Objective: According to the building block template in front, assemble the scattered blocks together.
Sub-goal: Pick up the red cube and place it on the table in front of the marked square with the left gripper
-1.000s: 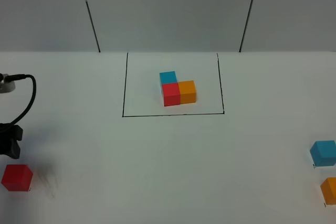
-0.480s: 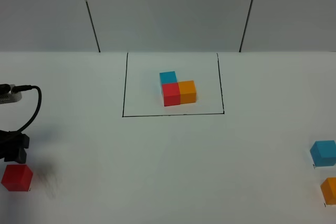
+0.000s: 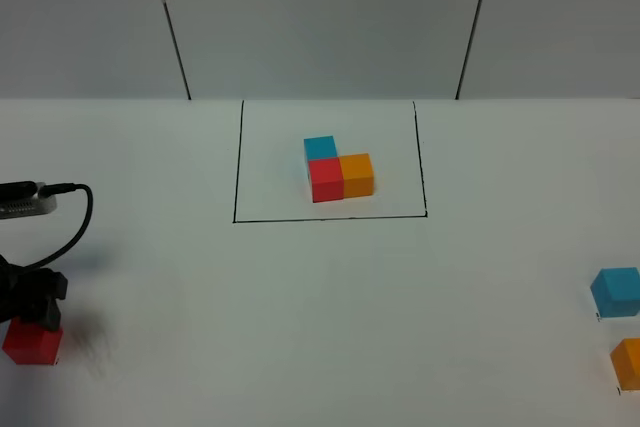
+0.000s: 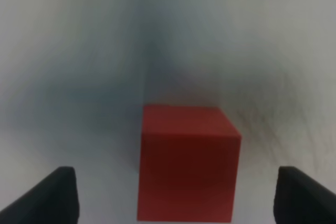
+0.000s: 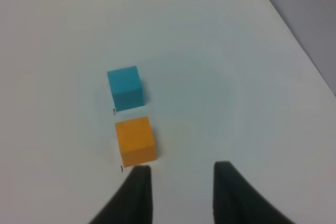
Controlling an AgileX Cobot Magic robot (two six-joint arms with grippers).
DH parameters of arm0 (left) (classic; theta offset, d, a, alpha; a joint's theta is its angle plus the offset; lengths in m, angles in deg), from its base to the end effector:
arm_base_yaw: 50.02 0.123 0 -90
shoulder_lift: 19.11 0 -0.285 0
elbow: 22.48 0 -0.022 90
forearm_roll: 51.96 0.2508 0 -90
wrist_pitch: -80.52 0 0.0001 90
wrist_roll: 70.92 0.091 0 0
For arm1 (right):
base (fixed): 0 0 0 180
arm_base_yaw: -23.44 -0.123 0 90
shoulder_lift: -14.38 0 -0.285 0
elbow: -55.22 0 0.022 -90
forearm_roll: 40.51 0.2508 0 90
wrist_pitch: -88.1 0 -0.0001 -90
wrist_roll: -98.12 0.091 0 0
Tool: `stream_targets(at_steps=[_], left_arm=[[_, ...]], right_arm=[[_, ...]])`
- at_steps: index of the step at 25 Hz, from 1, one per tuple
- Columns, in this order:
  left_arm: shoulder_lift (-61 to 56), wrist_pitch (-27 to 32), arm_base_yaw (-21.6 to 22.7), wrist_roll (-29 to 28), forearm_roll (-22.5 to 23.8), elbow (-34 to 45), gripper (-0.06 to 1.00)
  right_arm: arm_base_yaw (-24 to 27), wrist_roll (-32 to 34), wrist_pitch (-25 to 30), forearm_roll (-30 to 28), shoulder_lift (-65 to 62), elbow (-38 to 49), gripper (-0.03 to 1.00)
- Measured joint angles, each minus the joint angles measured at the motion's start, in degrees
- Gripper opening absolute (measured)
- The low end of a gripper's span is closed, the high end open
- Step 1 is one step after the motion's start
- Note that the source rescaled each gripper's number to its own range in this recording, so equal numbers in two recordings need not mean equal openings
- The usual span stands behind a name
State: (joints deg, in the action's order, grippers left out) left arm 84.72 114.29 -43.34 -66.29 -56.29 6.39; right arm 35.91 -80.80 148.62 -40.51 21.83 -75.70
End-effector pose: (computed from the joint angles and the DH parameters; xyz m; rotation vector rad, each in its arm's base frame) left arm 0.2871 0.0298 0.1574 -0.1358 2.8985 -0.0375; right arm -0.0044 0.0010 0.2751 0.2413 2.0309 -0.1242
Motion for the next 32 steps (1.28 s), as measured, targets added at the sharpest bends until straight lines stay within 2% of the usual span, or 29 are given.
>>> stream_targets(at_steps=[20,23,25,27,29,31,32], left_arm=[[6.7,-3.0,0.0,0.3,-1.1,0.0,0.93],[7.4,-2.9,0.0,0.3,-1.2,0.0,0.88],[7.5,-2.9,0.0,0.3,-1.2,0.0,0.8],[7.5,-2.9,0.0,0.3,-1.2,0.0,0.64],[7.5,-2.9,0.0,0.3,-1.2,0.0,0.42],[7.5,-2.9,0.0,0.3,-1.3,0.0,0.1],[7.5,-2.9,0.0,0.3,-1.3,0.0,0.0]], right_arm=[[0.0,0.0,0.0,0.0,0.0,0.0,0.0],[0.0,0.0,0.0,0.0,0.0,0.0,0.0],[0.0,0.0,0.0,0.4,0.0,0.0,0.0],[0.0,0.0,0.0,0.5,0.0,0.0,0.0],[0.0,0.0,0.0,0.6,0.0,0.0,0.0],[0.0,0.0,0.0,0.6,0.0,0.0,0.0],[0.0,0.0,0.0,0.6,0.0,0.0,0.0]])
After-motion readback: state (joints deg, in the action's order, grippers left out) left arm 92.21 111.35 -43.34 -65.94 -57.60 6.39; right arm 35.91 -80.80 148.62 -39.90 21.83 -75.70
